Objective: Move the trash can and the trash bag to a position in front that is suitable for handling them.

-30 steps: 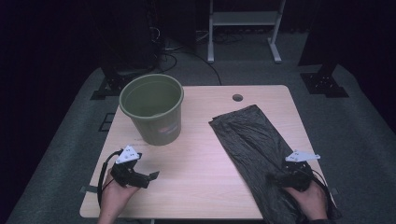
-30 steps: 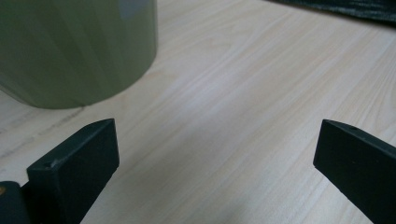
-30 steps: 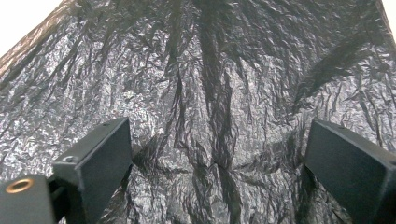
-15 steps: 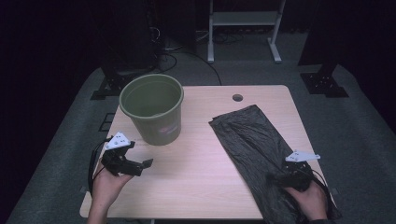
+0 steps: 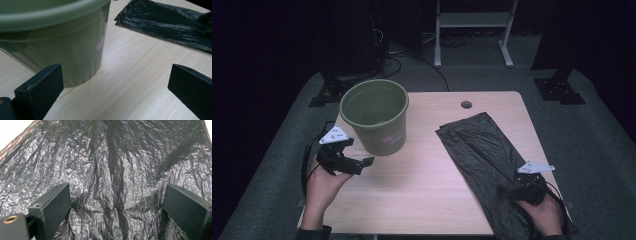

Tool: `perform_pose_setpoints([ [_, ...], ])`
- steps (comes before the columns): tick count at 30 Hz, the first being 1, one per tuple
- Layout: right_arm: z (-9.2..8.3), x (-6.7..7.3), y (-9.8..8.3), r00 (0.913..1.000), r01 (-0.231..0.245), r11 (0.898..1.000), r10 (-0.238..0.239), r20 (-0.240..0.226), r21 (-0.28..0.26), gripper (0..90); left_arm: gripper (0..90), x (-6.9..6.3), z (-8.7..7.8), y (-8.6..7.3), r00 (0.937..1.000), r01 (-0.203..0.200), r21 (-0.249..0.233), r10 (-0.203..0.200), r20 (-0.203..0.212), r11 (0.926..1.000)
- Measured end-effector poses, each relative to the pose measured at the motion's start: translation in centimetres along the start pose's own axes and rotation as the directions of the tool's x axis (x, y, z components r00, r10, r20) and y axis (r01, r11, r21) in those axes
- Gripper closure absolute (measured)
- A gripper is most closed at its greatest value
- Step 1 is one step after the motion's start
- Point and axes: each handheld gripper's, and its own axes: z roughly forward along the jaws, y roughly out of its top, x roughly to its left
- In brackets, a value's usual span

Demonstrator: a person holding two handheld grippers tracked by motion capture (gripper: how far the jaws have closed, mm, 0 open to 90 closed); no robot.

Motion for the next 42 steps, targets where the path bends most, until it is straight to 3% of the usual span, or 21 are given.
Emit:
perform_pose_setpoints([
  [11, 0.0, 0.0, 0.0, 1.0000, 0.000, 1.000, 0.000, 0.000, 0.000, 6.6, 0.0, 0.6, -1.4, 2.6, 0.9999, 0.003, -0.025, -0.004, -0.015, 0.9997],
  [19, 0.0, 0.0, 0.0, 1.0000, 0.000, 1.000, 0.000, -0.001, 0.000, 6.6, 0.0, 2.0, -1.8, 4.3, 0.9995, 0.010, -0.049, -0.012, -0.028, 0.9987],
  [29, 0.0, 0.0, 0.0, 1.0000, 0.000, 1.000, 0.000, 0.000, 0.000, 6.6, 0.0, 3.7, -1.3, 5.6, 0.9984, 0.020, -0.046, -0.022, -0.052, 0.9987],
  [42, 0.0, 0.0, 0.0, 1.0000, 0.000, 1.000, 0.000, 0.000, 0.000, 6.6, 0.0, 6.5, -0.4, 6.5, 0.9926, 0.032, -0.021, -0.034, -0.116, 0.9993],
])
